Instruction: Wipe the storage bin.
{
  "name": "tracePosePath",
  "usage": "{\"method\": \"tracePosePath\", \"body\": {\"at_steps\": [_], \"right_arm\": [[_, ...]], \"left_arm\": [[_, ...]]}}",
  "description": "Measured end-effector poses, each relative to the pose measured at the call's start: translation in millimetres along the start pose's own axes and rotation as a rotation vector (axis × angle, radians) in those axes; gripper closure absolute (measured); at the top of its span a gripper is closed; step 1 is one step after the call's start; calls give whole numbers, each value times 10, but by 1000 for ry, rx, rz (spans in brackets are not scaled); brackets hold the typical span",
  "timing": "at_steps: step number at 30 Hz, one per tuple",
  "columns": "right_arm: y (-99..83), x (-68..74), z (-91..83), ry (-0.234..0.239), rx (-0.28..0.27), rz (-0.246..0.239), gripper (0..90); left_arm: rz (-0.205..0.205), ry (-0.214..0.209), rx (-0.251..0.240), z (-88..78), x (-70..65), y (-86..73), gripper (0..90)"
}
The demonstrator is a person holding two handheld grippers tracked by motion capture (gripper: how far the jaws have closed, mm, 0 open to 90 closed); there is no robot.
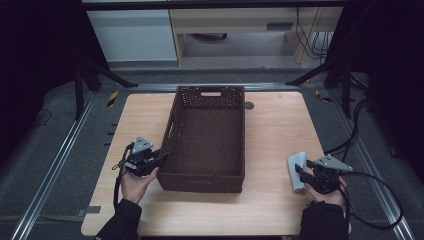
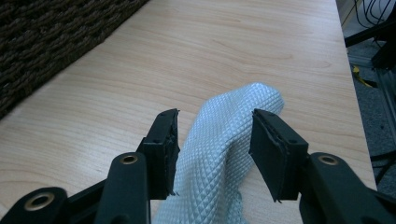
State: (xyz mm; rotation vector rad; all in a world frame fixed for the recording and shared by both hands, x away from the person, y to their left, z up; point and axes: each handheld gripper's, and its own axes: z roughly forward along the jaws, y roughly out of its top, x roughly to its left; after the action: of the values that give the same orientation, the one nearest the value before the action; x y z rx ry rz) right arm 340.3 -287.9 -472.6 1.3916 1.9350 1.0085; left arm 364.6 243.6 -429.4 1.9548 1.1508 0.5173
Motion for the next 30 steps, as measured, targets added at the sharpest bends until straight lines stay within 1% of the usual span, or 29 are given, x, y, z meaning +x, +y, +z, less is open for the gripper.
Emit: {"method": "tracePosePath", "body": {"at_steps": [4, 7, 11, 14, 16, 20, 23, 27, 30], "right_arm": [[76, 16, -26, -3, -31, -12, 481], [172, 61, -52, 7, -62, -23, 473], [308, 162, -75, 49, -87, -19, 451], [401, 265, -65, 95, -96, -12, 437], [464, 336, -39, 137, -100, -6, 427], [612, 493, 31, 187, -110, -20, 438], [763, 610, 85, 224, -133, -22, 443], [960, 771, 209, 259, -145, -39, 443], [1075, 875, 309, 282, -146, -32, 452]], "left_arm": [[-3, -1, -3, -1, 6, 0, 707], [-3, 0, -3, -1, 5, 1, 708], [-3, -2, -4, 0, 7, 0, 708], [-3, -2, -4, 0, 8, 0, 708], [-3, -1, -2, -1, 6, 1, 707], [-3, -2, -4, 0, 8, 1, 707], [-3, -1, -3, -1, 7, 1, 707], [-3, -2, -3, 0, 7, 1, 707], [-4, -3, -4, 1, 9, 1, 707]]}}
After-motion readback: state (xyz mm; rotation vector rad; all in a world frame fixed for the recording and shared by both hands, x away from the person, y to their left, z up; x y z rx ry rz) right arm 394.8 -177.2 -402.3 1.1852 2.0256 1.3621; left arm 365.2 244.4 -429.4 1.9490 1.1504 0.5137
